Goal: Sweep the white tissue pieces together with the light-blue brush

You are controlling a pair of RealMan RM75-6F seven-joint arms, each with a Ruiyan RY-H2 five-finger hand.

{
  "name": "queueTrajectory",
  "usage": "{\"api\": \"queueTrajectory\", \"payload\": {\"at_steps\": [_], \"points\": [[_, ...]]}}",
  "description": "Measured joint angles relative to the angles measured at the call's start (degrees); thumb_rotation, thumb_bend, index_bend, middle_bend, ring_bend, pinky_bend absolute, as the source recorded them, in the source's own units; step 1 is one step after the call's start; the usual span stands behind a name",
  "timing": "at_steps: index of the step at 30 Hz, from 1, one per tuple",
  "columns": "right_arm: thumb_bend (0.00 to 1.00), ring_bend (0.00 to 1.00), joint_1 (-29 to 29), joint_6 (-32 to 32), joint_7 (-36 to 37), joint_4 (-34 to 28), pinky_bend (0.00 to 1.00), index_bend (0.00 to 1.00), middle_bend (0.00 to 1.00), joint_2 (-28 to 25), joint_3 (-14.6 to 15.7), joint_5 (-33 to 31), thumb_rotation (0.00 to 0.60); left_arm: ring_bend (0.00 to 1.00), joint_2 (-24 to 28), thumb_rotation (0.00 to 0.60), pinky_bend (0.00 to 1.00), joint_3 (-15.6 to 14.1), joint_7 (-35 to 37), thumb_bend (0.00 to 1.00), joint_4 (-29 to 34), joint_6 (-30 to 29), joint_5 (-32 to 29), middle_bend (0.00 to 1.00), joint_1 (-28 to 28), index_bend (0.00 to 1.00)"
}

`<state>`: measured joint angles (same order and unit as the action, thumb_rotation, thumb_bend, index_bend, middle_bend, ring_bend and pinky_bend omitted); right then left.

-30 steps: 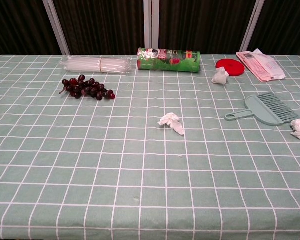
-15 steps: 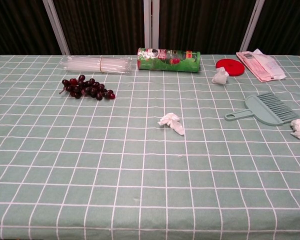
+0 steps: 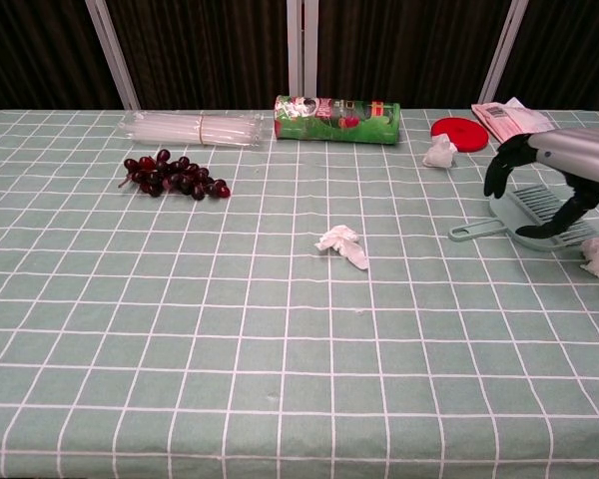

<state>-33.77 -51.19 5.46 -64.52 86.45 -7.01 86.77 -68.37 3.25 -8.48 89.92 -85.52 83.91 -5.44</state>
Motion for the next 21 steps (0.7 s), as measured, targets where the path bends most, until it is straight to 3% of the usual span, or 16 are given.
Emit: {"api": "queueTrajectory", "payload": {"at_steps": [10, 21], "points": [[0.15, 0.11, -3.31, -0.35, -5.32, 12.25, 0.14, 0.43, 0.42, 9.66, 1.21, 0.47, 0.600, 0.10, -0.24, 0.600, 0.14, 0.05, 0.42, 0.04, -0.43, 0.32, -0.33, 0.16, -0.06, 0.15], [0.17, 0.12, -4.94, -0.23, -6.15, 17.24, 0.14, 0.45, 0.44, 12.79, 2.32, 0.03, 0.600, 0.10, -0.33, 0.600, 0.14, 0.07, 0.69, 0.04, -0.51, 0.30, -0.68, 0.16, 0.11, 0.15]]}}
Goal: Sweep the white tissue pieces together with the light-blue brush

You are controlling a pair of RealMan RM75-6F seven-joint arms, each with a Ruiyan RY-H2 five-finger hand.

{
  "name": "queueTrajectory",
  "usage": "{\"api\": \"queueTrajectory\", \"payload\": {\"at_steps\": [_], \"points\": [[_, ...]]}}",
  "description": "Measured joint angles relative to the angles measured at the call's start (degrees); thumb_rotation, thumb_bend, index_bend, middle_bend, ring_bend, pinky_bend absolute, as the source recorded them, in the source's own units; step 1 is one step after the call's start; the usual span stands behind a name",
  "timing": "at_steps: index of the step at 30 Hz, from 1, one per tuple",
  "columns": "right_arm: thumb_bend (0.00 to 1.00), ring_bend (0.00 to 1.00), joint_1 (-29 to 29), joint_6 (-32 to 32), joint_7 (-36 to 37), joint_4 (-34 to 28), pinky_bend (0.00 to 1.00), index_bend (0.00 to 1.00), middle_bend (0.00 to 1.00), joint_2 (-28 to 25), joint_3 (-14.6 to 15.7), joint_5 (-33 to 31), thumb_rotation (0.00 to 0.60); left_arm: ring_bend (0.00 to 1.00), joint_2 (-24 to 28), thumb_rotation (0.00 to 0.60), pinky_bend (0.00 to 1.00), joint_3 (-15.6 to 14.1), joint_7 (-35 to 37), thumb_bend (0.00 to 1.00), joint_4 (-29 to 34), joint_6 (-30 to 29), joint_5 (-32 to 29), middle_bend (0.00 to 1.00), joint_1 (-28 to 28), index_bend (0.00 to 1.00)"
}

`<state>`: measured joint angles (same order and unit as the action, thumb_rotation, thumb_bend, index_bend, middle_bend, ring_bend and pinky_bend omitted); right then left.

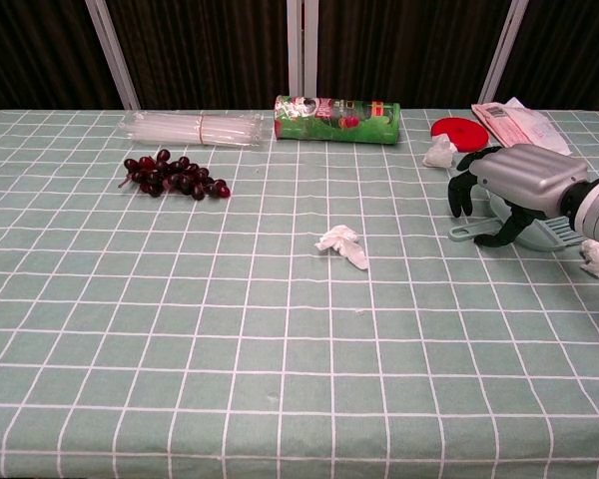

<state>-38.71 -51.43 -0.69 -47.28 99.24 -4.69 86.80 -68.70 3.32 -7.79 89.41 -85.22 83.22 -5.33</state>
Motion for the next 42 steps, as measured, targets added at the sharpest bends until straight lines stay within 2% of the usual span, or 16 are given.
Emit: {"api": "queueTrajectory", "payload": {"at_steps": [7, 15, 21, 31, 37, 42], "points": [[0.18, 0.12, -0.41, 0.66, -1.40, 0.53, 0.14, 0.46, 0.45, 0.35, 0.90, -0.21, 0.600, 0.10, -0.19, 0.600, 0.14, -0.10, 0.25, 0.04, -0.33, 0.18, 0.03, 0.16, -0.02, 0.15], [0.25, 0.18, -0.67, 1.24, -2.78, 1.32, 0.14, 0.58, 0.53, 0.93, 1.55, -0.66, 0.600, 0.10, -0.41, 0.600, 0.13, -0.13, 0.57, 0.04, -0.74, 0.29, 0.02, 0.16, -0.04, 0.15], [0.27, 0.21, -0.40, -2.47, -1.79, -0.89, 0.14, 0.61, 0.56, -0.61, 1.16, -0.05, 0.600, 0.10, 0.14, 0.600, 0.14, 0.04, 0.58, 0.04, -0.39, -0.32, 0.41, 0.16, 0.02, 0.15], [0.27, 0.24, 2.57, -13.19, 10.73, -14.73, 0.15, 0.64, 0.59, -11.27, -1.74, 0.16, 0.600, 0.10, 2.15, 0.600, 0.13, 0.29, -0.72, 0.04, 2.33, -0.99, 1.92, 0.16, -0.43, 0.15], [0.27, 0.25, 6.62, -15.00, 21.18, -22.23, 0.15, 0.65, 0.59, -19.70, -1.79, -1.59, 0.600, 0.10, 2.88, 0.600, 0.14, 0.23, -1.49, 0.04, 3.72, -0.96, 2.71, 0.16, -0.80, 0.15], [0.27, 0.25, 9.81, -14.12, 31.21, -24.60, 0.16, 0.65, 0.59, -23.34, -0.57, -3.45, 0.600, 0.10, 2.81, 0.600, 0.13, 0.05, -1.79, 0.04, 4.16, -0.48, 3.13, 0.16, -1.19, 0.15]]}}
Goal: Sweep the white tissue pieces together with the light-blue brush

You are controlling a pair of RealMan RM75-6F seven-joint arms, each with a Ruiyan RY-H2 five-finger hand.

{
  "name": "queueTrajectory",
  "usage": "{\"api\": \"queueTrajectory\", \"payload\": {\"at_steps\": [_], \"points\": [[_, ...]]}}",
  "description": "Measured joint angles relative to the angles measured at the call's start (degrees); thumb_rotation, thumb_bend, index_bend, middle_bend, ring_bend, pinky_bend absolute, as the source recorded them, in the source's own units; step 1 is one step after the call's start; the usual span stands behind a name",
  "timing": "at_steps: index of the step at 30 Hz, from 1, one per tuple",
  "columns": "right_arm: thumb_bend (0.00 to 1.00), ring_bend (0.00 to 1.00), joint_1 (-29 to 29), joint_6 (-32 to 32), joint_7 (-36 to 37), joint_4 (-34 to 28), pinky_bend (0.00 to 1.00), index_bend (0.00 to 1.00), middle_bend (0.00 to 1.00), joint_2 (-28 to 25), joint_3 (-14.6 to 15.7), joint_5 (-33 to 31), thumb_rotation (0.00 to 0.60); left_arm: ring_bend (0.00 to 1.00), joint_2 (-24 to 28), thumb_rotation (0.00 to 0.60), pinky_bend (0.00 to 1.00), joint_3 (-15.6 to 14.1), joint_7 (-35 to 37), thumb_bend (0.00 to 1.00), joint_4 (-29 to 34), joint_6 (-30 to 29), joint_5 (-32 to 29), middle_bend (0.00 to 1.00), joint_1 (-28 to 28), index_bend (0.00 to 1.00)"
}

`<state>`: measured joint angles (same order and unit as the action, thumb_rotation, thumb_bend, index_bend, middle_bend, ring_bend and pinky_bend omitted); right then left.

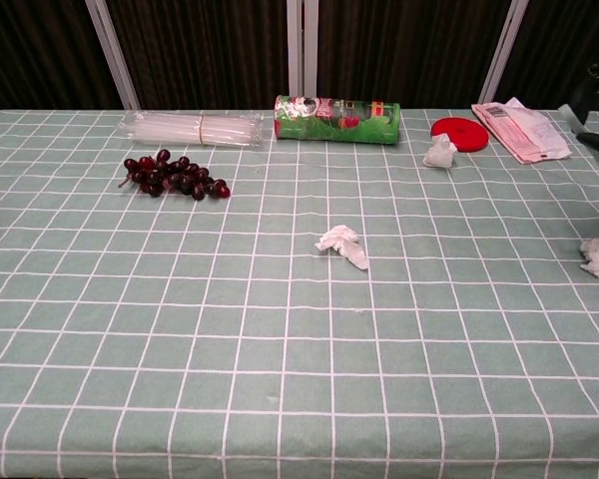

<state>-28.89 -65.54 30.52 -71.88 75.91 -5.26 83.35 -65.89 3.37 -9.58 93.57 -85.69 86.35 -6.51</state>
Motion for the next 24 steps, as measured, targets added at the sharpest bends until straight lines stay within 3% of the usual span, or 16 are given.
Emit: {"api": "queueTrajectory", "payload": {"at_steps": [6, 14, 19, 24], "points": [[0.27, 0.25, 2.78, 3.42, 11.05, 2.13, 0.16, 0.65, 0.59, -1.44, 1.51, -2.21, 0.600, 0.10, -0.29, 0.600, 0.13, -0.01, -0.47, 0.04, 0.39, -0.32, 0.07, 0.16, 0.03, 0.15], [0.28, 0.25, 3.15, 3.64, 25.09, 8.23, 0.16, 0.65, 0.58, 3.73, 3.48, 2.84, 0.600, 0.10, -0.18, 0.600, 0.14, -0.13, -1.81, 0.04, 1.15, -0.89, 0.23, 0.16, 0.25, 0.15], [0.28, 0.25, 1.32, 1.03, 28.25, 10.77, 0.16, 0.65, 0.58, 9.06, 3.67, 6.98, 0.600, 0.10, -0.21, 0.600, 0.14, -0.35, -2.06, 0.04, 1.48, -1.76, 0.33, 0.16, 0.89, 0.15], [0.28, 0.25, -1.68, 0.77, 28.46, 11.62, 0.16, 0.65, 0.58, 13.51, 1.99, 7.57, 0.600, 0.10, -0.40, 0.600, 0.14, -0.66, -1.64, 0.04, 1.09, -1.94, 0.30, 0.16, 1.27, 0.15]]}}
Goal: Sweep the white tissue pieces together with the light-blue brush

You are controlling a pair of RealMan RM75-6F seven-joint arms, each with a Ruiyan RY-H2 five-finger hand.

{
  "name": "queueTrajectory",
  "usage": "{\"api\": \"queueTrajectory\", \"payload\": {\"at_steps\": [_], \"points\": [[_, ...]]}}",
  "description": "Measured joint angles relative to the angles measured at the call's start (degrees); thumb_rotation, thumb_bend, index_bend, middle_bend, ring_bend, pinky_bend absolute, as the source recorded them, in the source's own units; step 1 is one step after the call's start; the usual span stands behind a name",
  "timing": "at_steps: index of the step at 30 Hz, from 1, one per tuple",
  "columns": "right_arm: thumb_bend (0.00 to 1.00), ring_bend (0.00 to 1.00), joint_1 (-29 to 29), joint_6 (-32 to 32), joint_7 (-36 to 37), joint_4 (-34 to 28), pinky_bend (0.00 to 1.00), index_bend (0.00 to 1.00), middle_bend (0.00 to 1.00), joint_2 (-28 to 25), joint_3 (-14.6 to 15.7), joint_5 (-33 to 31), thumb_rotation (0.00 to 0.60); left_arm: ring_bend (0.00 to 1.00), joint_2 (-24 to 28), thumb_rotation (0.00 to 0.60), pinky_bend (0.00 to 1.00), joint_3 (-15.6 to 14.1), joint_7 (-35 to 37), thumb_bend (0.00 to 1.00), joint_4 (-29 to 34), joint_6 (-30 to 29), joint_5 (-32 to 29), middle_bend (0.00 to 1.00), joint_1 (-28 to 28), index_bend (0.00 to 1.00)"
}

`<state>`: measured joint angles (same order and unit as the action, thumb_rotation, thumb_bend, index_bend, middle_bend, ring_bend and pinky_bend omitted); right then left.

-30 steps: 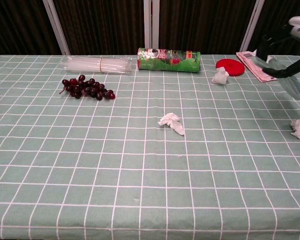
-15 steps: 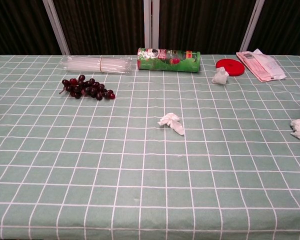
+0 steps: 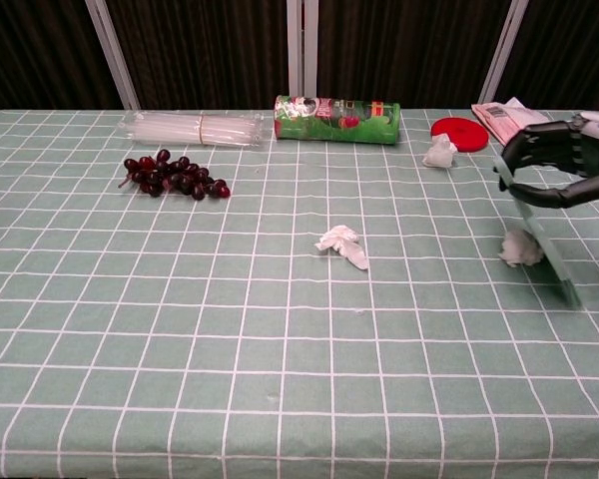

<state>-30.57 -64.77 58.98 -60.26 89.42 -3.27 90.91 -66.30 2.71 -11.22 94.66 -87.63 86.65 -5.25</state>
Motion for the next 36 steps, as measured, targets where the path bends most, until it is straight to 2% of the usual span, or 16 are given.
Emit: {"api": "queueTrajectory", "payload": {"at_steps": [9, 19, 24, 29, 32, 36], "points": [[0.28, 0.25, -8.06, 2.46, -3.66, 1.65, 0.16, 0.65, 0.58, 8.88, -5.01, -0.99, 0.600, 0.10, -0.19, 0.600, 0.13, -0.05, 1.55, 0.04, -1.30, -0.27, -0.02, 0.16, 0.34, 0.15], [0.28, 0.25, -13.72, 4.78, -6.68, 4.89, 0.16, 0.65, 0.58, 15.40, -7.19, -2.04, 0.600, 0.10, -1.33, 0.600, 0.14, -0.12, 3.46, 0.04, -3.66, 0.57, -0.41, 0.16, 0.21, 0.15], [0.28, 0.25, -13.68, 3.27, -6.79, 3.49, 0.16, 0.65, 0.58, 13.02, -6.75, -1.06, 0.600, 0.10, -1.19, 0.600, 0.13, -0.13, 3.68, 0.04, -3.78, -0.19, -0.08, 0.16, 0.53, 0.15], [0.29, 0.25, -13.51, 2.36, -8.43, 1.42, 0.16, 0.65, 0.58, 5.83, -7.07, -0.90, 0.600, 0.10, -1.11, 0.600, 0.14, -0.15, 3.57, 0.04, -3.48, -0.27, -0.06, 0.16, 0.64, 0.15], [0.31, 0.25, -14.05, 3.99, -10.51, 1.66, 0.15, 0.66, 0.58, 1.48, -7.36, -1.48, 0.600, 0.10, -1.02, 0.600, 0.14, -0.11, 3.12, 0.04, -2.98, -0.25, -0.19, 0.16, 0.67, 0.15], [0.32, 0.25, -15.94, 8.30, -10.65, 4.99, 0.15, 0.66, 0.58, 0.06, -7.56, -2.38, 0.600, 0.10, -0.76, 0.600, 0.14, -0.02, 2.02, 0.04, -2.02, -0.07, -0.51, 0.16, 0.65, 0.15]]}}
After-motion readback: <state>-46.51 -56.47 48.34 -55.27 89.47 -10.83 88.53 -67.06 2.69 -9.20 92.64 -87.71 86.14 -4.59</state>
